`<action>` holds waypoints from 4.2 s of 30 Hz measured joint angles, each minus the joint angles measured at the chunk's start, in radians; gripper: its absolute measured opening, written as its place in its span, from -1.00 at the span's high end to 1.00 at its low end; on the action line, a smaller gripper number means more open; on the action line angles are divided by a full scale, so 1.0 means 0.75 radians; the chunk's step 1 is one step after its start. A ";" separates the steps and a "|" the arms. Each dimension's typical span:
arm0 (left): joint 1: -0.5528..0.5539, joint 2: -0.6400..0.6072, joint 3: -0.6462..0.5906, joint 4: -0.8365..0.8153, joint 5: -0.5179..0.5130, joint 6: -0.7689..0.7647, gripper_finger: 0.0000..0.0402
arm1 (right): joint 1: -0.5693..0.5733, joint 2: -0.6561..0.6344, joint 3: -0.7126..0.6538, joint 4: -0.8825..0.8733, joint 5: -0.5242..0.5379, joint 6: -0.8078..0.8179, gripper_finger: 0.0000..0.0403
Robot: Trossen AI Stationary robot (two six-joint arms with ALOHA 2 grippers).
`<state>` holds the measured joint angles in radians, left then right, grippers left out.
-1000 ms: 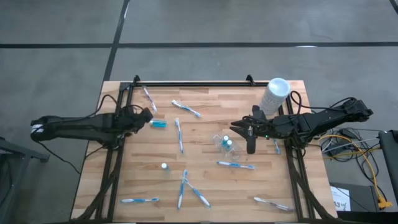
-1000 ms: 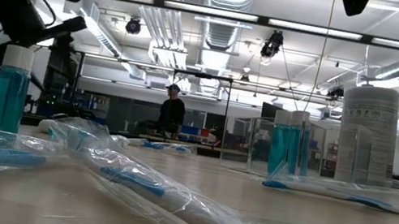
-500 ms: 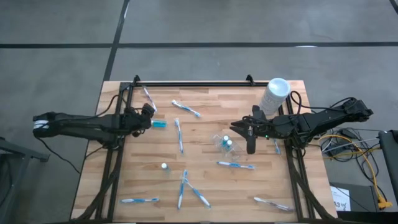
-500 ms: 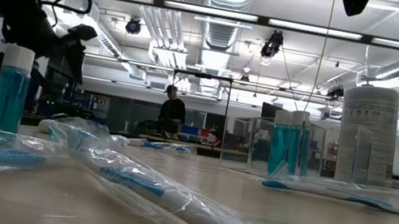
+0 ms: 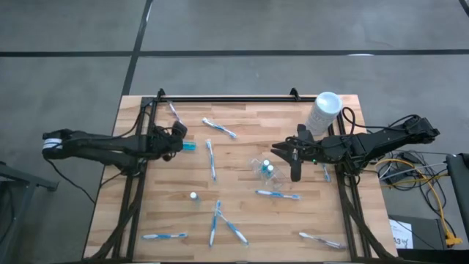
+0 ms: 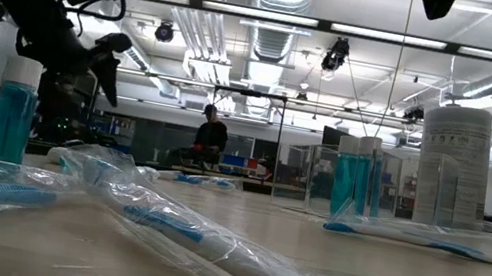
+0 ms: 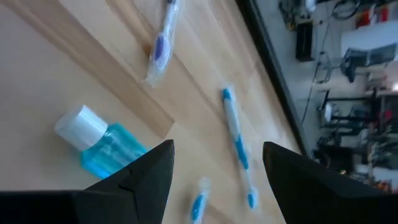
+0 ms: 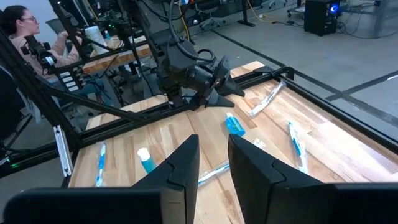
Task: Pick & Place toothbrushing station
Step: Put the blue mouthwash into the middle section of the transparent organizer
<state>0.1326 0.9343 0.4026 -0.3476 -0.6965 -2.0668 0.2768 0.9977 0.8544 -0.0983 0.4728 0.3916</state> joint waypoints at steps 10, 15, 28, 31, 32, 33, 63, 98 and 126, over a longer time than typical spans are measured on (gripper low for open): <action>0.003 0.022 0.000 0.070 -0.083 -0.200 -0.24 | 0.000 0.000 0.000 0.000 0.000 0.000 0.64; 0.004 0.020 0.000 0.065 -0.112 -0.127 -0.24 | 0.000 0.000 0.000 0.000 0.000 0.000 0.66; 0.001 0.021 0.009 0.002 -0.093 -0.134 -0.24 | 0.000 0.000 0.000 0.000 0.000 0.000 0.66; 0.001 0.019 0.044 -0.151 -0.022 -0.251 -0.24 | 0.000 0.000 0.000 0.000 0.000 0.001 0.66; 0.001 0.021 0.054 -0.215 0.001 -0.308 -0.24 | 0.000 0.000 0.000 0.000 0.000 0.000 0.66; 0.001 0.025 0.066 -0.281 0.020 -0.365 -0.24 | 0.000 0.000 0.000 0.000 0.000 0.000 0.66; 0.005 0.379 0.320 -0.687 0.262 -0.577 -0.24 | 0.000 0.000 0.000 0.000 0.000 0.000 0.66; 0.005 0.417 0.330 -0.690 0.288 -0.516 -0.24 | 0.000 0.000 0.000 0.000 0.000 0.000 0.66; 0.014 0.657 0.328 -0.608 0.223 -0.676 -0.24 | 0.000 0.000 0.000 0.000 0.000 0.000 0.66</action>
<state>0.1429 1.4270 0.6487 -0.8032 -0.5293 -2.5736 0.2771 0.9977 0.8544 -0.0982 0.4726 0.3918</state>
